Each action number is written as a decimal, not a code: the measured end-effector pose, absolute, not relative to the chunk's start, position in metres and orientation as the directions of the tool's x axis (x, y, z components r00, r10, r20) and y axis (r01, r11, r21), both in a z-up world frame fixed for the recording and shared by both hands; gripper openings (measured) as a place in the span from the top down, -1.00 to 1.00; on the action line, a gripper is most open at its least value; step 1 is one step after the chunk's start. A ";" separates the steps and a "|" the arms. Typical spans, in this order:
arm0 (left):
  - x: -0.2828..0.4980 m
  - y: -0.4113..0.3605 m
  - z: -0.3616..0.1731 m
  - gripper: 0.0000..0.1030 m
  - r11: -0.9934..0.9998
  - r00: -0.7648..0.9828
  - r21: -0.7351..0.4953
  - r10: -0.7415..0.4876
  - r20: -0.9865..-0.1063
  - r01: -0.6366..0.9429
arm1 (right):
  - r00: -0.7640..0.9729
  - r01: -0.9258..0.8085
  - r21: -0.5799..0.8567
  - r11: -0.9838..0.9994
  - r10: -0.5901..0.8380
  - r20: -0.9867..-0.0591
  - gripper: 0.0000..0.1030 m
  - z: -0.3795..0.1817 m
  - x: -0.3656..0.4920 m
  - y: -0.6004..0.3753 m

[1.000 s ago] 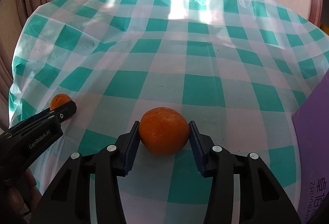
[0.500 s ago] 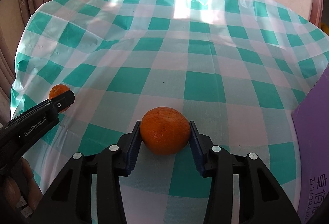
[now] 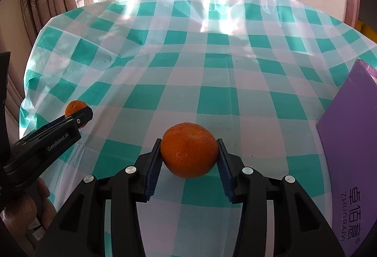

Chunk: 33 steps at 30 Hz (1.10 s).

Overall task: Organize fruits
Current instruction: 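Carry both oranges over the purple box with both tools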

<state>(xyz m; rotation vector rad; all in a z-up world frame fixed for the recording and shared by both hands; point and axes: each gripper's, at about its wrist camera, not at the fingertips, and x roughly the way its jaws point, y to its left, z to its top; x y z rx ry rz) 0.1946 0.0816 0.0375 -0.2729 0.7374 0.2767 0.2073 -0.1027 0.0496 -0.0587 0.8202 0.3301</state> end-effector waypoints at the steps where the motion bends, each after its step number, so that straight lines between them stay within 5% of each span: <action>1: 0.194 0.080 0.039 0.22 0.930 0.709 -0.143 0.151 -0.689 -0.337 | 0.637 -0.310 0.076 0.948 0.266 -0.724 0.15 0.051 0.206 -0.104; 33: 0.178 0.012 0.094 0.22 0.975 0.767 -0.074 0.118 -0.631 -0.211 | 0.720 -0.251 0.138 0.958 0.280 -0.635 0.15 0.113 0.169 -0.165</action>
